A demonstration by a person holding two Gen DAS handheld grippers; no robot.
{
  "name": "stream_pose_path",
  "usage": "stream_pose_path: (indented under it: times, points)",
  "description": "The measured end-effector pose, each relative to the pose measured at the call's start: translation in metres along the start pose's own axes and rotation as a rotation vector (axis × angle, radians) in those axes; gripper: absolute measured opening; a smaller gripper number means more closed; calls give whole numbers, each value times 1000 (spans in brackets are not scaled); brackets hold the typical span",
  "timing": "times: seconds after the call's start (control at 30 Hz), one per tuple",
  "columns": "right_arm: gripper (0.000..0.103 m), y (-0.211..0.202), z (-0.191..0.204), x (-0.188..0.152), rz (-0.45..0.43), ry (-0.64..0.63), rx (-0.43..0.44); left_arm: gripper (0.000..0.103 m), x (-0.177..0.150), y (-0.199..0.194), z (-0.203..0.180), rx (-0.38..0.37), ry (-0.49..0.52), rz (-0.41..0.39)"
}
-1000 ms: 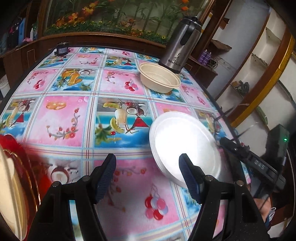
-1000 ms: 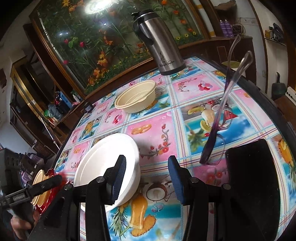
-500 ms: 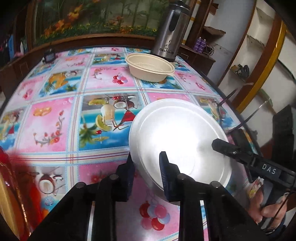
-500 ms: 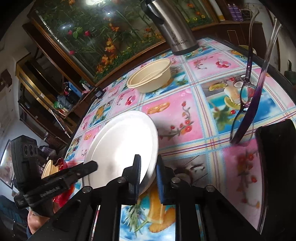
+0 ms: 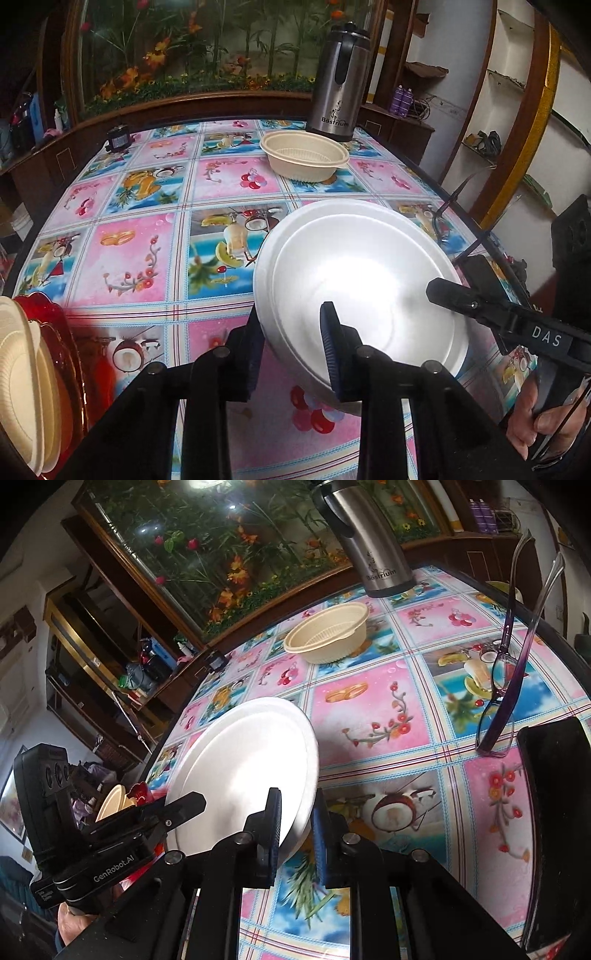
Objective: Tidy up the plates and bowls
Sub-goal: 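Lift the white foam plate and carry it over the plate stack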
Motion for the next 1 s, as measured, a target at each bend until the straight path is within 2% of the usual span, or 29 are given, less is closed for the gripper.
stream_pose_path:
  times: [0.43, 1.0]
  points:
    - [17, 0, 19, -4, 0, -39, -4, 27, -2, -17, 11, 38, 5, -54]
    - [17, 9, 36, -5, 10, -70, -6, 27, -3, -29, 27, 44, -18, -91]
Point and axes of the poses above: each gripper's, at about its wrist camera, not at the fingertips, and y roughly the way its jaws point, z to its left, x to its top, the point moved 7 cm from there along y, roughly the way its jaws point, and after that the axes turned 11 degrees about x, right-handed, at the moved point
